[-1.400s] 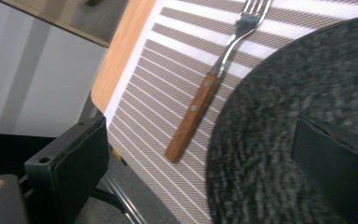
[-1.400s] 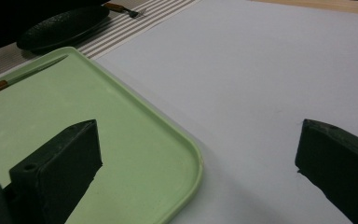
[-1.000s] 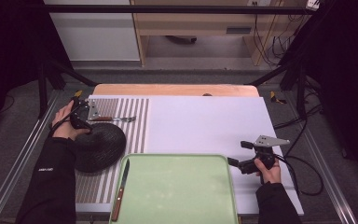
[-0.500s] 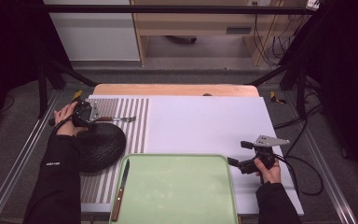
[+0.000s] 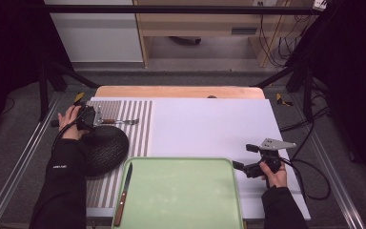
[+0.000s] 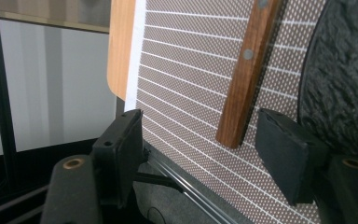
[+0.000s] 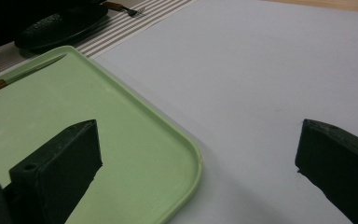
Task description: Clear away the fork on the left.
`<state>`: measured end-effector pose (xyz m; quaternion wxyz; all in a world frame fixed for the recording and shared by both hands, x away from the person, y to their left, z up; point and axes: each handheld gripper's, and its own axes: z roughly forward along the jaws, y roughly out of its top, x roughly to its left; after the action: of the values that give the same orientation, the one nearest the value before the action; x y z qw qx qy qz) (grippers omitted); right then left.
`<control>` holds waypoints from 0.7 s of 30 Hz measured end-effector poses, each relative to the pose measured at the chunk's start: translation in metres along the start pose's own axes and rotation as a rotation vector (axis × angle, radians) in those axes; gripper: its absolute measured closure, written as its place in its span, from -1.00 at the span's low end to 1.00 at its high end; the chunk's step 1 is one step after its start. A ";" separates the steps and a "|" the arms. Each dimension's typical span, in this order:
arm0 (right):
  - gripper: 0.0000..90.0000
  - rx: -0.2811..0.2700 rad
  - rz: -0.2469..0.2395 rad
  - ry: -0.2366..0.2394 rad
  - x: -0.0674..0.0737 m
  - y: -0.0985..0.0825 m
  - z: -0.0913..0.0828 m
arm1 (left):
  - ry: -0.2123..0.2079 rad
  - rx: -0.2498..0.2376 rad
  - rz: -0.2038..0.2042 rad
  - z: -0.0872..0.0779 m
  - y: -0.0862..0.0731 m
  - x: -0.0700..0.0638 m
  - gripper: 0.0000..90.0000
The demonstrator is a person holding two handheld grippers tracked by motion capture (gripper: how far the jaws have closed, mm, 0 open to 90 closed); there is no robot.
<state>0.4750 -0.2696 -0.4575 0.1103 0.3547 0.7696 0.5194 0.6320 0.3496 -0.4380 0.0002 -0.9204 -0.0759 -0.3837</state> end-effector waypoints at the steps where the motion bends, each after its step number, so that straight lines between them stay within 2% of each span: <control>1: -0.99 0.001 0.000 -0.001 0.000 0.000 0.000 | -0.004 -0.004 0.000 0.001 0.000 -0.001 -0.23; 8: -0.99 0.002 0.001 -0.001 0.000 0.000 0.000 | 0.001 0.001 0.053 0.005 0.005 -0.005 -0.04; 16: -0.99 0.002 -0.001 -0.003 0.000 0.000 0.000 | -0.012 0.013 0.072 0.011 0.007 -0.007 0.12; 21: -0.99 0.003 0.001 -0.002 0.000 0.000 0.000 | -0.011 0.002 0.057 0.014 0.009 -0.008 0.20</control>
<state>0.4753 -0.2694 -0.4579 0.1103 0.3558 0.7701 0.5179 0.6370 0.3404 -0.4529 0.0115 -0.9242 -0.0501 -0.3784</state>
